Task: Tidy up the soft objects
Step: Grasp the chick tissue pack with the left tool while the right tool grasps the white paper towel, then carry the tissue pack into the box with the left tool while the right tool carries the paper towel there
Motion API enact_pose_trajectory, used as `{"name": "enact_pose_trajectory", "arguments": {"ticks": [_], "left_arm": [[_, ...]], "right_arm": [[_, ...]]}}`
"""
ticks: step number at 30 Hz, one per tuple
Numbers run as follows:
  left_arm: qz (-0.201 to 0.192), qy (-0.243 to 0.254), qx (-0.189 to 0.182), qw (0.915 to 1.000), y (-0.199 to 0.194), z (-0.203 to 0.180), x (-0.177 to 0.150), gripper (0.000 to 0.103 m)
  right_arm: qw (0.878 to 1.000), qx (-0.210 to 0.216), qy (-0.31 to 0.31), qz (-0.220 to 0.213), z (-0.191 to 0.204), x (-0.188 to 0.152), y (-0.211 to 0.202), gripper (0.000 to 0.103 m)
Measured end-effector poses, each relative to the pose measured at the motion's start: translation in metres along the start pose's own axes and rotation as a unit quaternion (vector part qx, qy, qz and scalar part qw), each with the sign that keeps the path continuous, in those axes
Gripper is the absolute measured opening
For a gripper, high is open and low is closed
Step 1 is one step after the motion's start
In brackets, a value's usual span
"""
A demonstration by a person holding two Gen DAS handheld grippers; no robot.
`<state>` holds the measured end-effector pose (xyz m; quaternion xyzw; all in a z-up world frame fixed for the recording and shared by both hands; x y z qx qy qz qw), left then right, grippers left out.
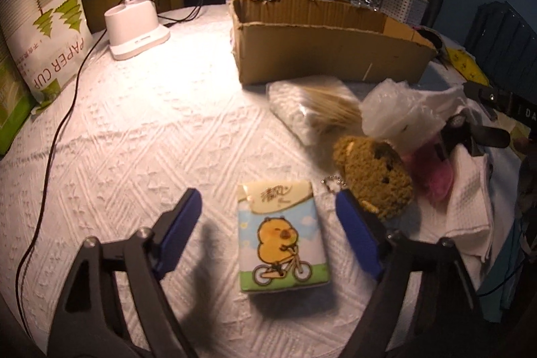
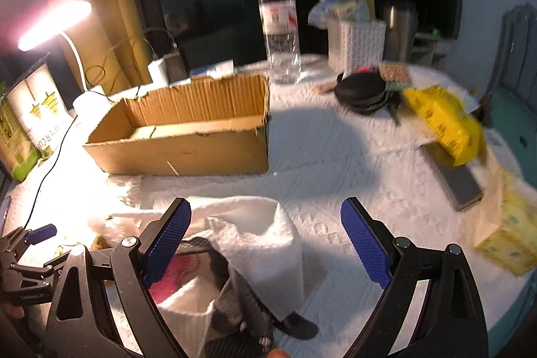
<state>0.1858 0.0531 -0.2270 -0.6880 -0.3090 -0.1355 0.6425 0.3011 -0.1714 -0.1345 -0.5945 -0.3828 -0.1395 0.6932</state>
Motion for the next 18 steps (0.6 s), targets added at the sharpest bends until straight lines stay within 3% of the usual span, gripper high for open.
{"name": "enact_pose_trajectory", "arguments": {"ticks": [2, 4, 5, 6, 9, 11, 14, 18], "left_arm": [[0.013, 0.0, -0.002, 0.9999, 0.005, -0.001, -0.004, 0.061], [0.01, 0.006, 0.004, 0.9999, 0.006, -0.001, -0.005, 0.056], [0.009, 0.006, 0.006, 0.9999, 0.005, -0.001, -0.005, 0.051], [0.008, 0.004, 0.004, 0.9999, 0.004, -0.001, -0.005, 0.048], [0.008, -0.002, -0.006, 1.0, 0.002, -0.002, -0.001, 0.047], [-0.002, 0.0, -0.01, 1.0, -0.004, -0.005, 0.003, 0.047], [-0.018, 0.001, -0.015, 0.9997, -0.014, -0.01, 0.014, 0.047], [-0.041, 0.008, -0.022, 0.9989, -0.027, -0.017, 0.032, 0.047]], "right_arm": [[1.0, 0.006, 0.01, 0.014, -0.003, -0.004, 0.011, 0.093], [0.999, 0.017, 0.02, 0.026, -0.004, -0.009, 0.019, 0.092], [0.999, 0.024, 0.024, 0.031, -0.005, -0.011, 0.023, 0.081], [0.999, 0.031, 0.025, 0.034, -0.004, -0.012, 0.026, 0.064], [0.998, 0.039, 0.025, 0.047, -0.004, -0.015, 0.033, 0.029], [0.998, 0.045, 0.022, 0.039, -0.003, -0.014, 0.03, 0.017], [0.999, 0.046, 0.01, 0.025, -0.001, -0.008, 0.023, 0.007], [0.999, 0.05, 0.009, 0.001, -0.004, 0.005, 0.01, 0.005]]}}
Point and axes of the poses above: each gripper's, at about its wrist camera, not at the fingertips, and y roughly the way its jaws point, z to its left, x to its top, the point moved 9 cm from there along y, roughly the way its jaws point, and after that the axes turned 6 degrees about -y, right-handed, at the moved point
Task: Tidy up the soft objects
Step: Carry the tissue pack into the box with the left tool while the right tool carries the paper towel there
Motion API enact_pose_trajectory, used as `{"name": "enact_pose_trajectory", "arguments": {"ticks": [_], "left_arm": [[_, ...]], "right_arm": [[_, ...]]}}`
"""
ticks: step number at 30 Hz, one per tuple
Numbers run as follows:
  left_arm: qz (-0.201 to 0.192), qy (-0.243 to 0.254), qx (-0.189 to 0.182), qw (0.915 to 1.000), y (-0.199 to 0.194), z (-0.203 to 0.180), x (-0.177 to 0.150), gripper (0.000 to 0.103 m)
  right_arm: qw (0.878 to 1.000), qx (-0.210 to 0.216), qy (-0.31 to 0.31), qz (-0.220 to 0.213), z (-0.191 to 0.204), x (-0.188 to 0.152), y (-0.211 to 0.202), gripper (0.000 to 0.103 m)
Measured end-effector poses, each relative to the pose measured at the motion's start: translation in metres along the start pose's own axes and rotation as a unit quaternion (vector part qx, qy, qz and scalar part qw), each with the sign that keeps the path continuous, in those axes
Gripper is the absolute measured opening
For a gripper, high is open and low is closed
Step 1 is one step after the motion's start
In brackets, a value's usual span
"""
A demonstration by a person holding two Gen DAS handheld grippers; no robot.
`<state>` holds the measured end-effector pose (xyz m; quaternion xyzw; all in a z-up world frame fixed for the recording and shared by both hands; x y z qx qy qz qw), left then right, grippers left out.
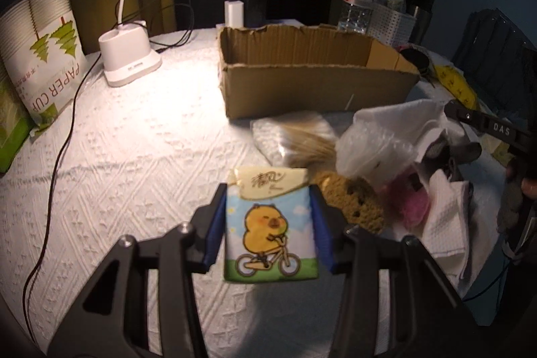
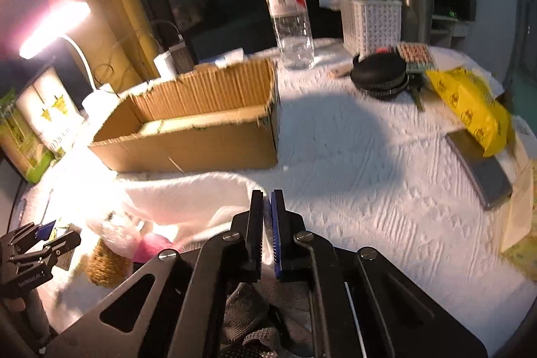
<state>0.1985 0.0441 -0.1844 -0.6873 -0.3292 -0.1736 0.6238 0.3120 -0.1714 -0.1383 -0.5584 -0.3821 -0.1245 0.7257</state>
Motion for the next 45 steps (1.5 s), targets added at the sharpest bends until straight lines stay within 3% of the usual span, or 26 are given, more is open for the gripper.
{"name": "enact_pose_trajectory", "arguments": {"ticks": [21, 30, 33, 37, 39, 40, 45], "left_arm": [[-0.124, 0.038, -0.073, 0.9889, -0.038, -0.056, 0.122, 0.047], [-0.131, 0.03, -0.1, 0.9859, -0.016, -0.064, 0.149, 0.047], [-0.125, 0.028, -0.106, 0.9862, -0.005, -0.067, 0.153, 0.047], [-0.119, 0.026, -0.112, 0.9861, 0.003, -0.07, 0.153, 0.047], [-0.114, 0.026, -0.114, 0.9866, 0.008, -0.071, 0.151, 0.047], [-0.111, 0.025, -0.115, 0.9868, 0.01, -0.072, 0.151, 0.047], [-0.105, 0.029, -0.119, 0.9868, 0.014, -0.078, 0.145, 0.047]], "right_arm": [[0.987, 0.009, -0.04, -0.153, 0.007, 0.118, -0.08, 0.004], [0.98, 0.007, -0.069, -0.186, 0.021, 0.167, -0.085, 0.004], [0.981, 0.003, -0.073, -0.18, 0.021, 0.172, -0.077, 0.005], [0.99, 0.011, -0.069, -0.126, 0.015, 0.148, -0.054, 0.009], [0.994, 0.006, -0.065, -0.088, 0.009, 0.124, -0.038, 0.044], [0.996, 0.005, -0.056, -0.073, 0.006, 0.112, -0.032, 0.051], [1.0, 0.001, -0.031, -0.006, -0.003, 0.058, -0.008, 0.055]]}}
Point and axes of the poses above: each gripper's, at about its wrist camera, not at the fingertips, and y roughly the way its jaws point, z to its left, x to its top, the point moved 9 cm from there along y, roughly the way its jaws point, and after that the axes turned 6 degrees about -y, right-handed, at the moved point
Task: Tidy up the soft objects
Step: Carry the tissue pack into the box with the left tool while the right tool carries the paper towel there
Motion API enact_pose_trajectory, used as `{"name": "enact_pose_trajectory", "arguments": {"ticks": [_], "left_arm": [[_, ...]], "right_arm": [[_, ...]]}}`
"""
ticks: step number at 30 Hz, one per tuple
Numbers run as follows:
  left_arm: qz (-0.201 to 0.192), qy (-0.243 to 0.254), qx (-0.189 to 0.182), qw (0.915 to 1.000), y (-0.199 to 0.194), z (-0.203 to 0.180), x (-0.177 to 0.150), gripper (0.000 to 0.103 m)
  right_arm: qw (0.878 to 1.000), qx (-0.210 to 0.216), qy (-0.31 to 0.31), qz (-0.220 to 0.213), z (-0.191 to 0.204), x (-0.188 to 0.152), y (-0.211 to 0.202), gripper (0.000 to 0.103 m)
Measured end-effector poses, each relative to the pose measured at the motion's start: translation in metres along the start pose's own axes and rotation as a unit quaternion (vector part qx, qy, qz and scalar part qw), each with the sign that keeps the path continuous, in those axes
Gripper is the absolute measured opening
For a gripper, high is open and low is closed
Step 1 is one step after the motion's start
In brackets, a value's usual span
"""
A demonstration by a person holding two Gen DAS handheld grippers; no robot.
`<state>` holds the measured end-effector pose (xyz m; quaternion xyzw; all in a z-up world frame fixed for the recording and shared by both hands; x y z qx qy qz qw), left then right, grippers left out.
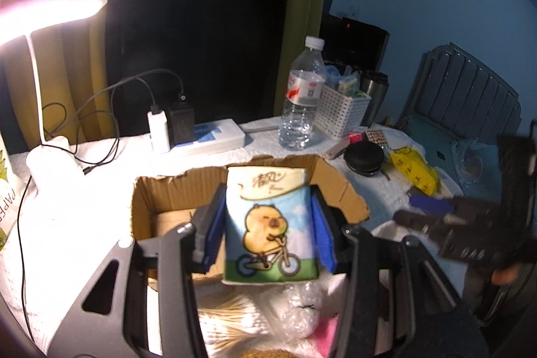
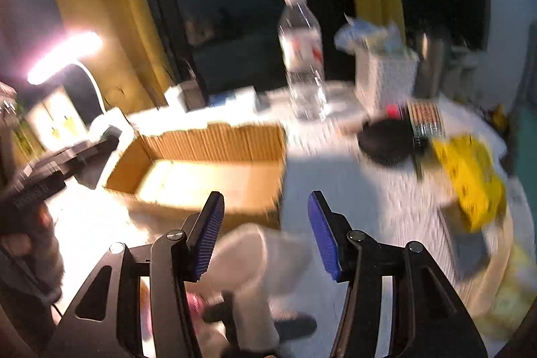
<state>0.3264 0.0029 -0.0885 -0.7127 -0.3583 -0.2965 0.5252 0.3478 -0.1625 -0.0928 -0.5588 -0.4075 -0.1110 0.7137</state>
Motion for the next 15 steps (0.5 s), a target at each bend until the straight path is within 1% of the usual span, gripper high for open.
{"name": "enact_pose_trajectory", "arguments": {"ticks": [5, 6, 7, 8, 9, 12, 15], "left_arm": [[0.005, 0.004, -0.002, 1.0, 0.001, -0.005, -0.005, 0.047], [0.005, 0.004, -0.003, 1.0, 0.0, -0.007, -0.005, 0.047], [0.004, 0.006, -0.004, 1.0, -0.001, -0.008, -0.005, 0.047], [0.003, 0.009, -0.004, 1.0, -0.003, -0.009, -0.005, 0.047], [0.001, 0.011, -0.004, 0.9999, -0.004, -0.01, -0.004, 0.047], [-0.003, 0.015, -0.004, 0.9999, -0.007, -0.012, -0.001, 0.047], [-0.008, 0.018, -0.006, 0.9998, -0.01, -0.014, 0.004, 0.047]], "right_arm": [[0.999, -0.004, 0.011, 0.042, -0.005, -0.03, 0.017, 0.055], [0.999, -0.006, 0.01, 0.048, -0.006, -0.035, 0.02, 0.053], [0.998, -0.006, 0.009, 0.054, -0.007, -0.039, 0.023, 0.046], [0.999, -0.004, 0.011, 0.053, -0.007, -0.04, 0.024, 0.013], [0.999, 0.001, 0.013, 0.053, -0.007, -0.041, 0.024, 0.004], [0.999, 0.002, 0.013, 0.034, -0.006, -0.032, 0.013, 0.004], [1.0, -0.005, -0.002, -0.003, -0.002, -0.007, -0.006, 0.004]]}}
Point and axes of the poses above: each gripper's, at about its wrist camera, not at the fingertips, and y roughly the way its jaws point, z to its left, x to its top, the point moved 9 cm from there along y, roughly the way its jaws point, and after that the axes turned 6 degrees about -y, right-handed, at the moved point
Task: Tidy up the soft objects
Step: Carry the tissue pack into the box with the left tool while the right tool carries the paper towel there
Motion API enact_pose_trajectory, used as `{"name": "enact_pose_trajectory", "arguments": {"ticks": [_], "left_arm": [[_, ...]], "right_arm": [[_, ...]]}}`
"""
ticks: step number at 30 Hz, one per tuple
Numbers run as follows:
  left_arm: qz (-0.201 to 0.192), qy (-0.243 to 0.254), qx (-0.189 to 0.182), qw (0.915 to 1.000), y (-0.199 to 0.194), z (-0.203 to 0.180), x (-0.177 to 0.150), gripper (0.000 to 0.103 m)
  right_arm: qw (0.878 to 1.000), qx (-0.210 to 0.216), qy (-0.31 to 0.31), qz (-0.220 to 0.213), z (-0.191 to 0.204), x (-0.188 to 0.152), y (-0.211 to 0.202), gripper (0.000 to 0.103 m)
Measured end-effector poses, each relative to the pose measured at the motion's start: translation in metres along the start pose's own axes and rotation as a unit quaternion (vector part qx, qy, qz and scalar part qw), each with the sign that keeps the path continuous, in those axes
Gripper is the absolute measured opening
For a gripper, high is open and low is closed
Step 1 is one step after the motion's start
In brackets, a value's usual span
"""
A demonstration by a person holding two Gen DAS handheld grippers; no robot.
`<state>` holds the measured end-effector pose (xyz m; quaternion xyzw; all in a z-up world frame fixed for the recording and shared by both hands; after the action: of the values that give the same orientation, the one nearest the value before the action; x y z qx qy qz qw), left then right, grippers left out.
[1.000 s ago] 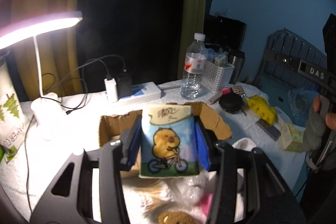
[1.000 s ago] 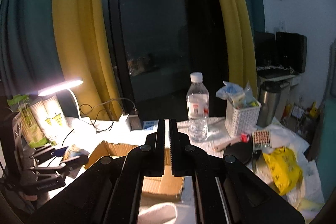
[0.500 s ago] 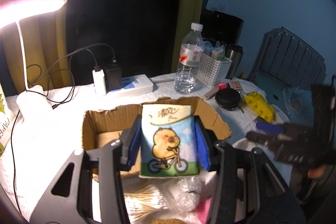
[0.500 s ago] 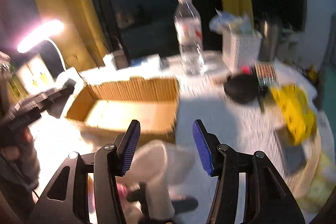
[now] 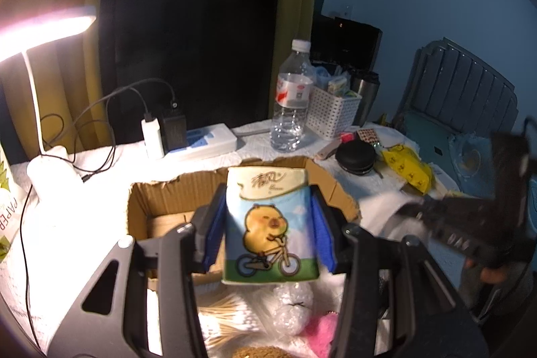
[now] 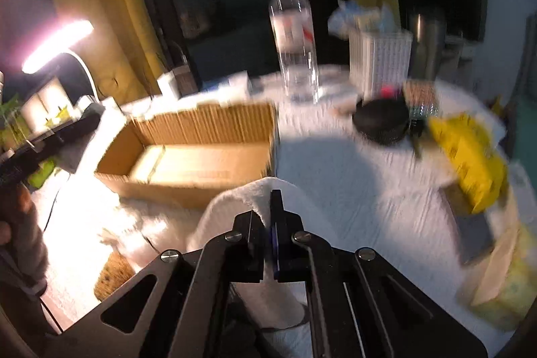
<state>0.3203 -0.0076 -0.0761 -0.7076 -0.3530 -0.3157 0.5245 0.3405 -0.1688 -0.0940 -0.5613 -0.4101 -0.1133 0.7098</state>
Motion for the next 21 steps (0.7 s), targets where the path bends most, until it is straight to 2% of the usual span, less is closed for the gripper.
{"name": "enact_pose_trajectory", "arguments": {"ticks": [6, 10, 16, 19, 21], "left_arm": [[-0.014, 0.004, -0.006, 0.9999, -0.003, -0.004, 0.014, 0.047], [-0.013, 0.002, -0.002, 0.9999, 0.002, -0.002, 0.018, 0.047], [0.017, -0.012, 0.005, 0.9998, 0.031, 0.008, 0.008, 0.047], [0.035, -0.016, 0.007, 0.9992, 0.048, 0.01, 0.001, 0.047], [0.052, -0.018, 0.011, 0.9984, 0.062, 0.012, -0.007, 0.047]], "right_arm": [[0.998, 0.001, -0.031, -0.06, 0.011, 0.057, -0.023, 0.004], [0.996, 0.013, -0.043, -0.072, 0.02, 0.078, -0.016, 0.004], [0.996, 0.044, -0.043, -0.063, 0.033, 0.088, 0.015, 0.004], [0.997, 0.044, -0.04, -0.043, 0.029, 0.08, 0.041, 0.004], [0.998, 0.061, -0.019, -0.023, 0.024, 0.071, 0.062, 0.004]]}}
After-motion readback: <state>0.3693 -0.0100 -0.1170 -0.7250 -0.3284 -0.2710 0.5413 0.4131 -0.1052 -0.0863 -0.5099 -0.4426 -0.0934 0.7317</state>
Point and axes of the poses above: each gripper's, at about its wrist camera, not at the fingertips, and y roughly the way its jaws point, z to its left, x to its top, the point moved 9 cm from there along y, roughly the way its jaws point, and after that the axes turned 6 degrees about -y, right-handed, at the moved point
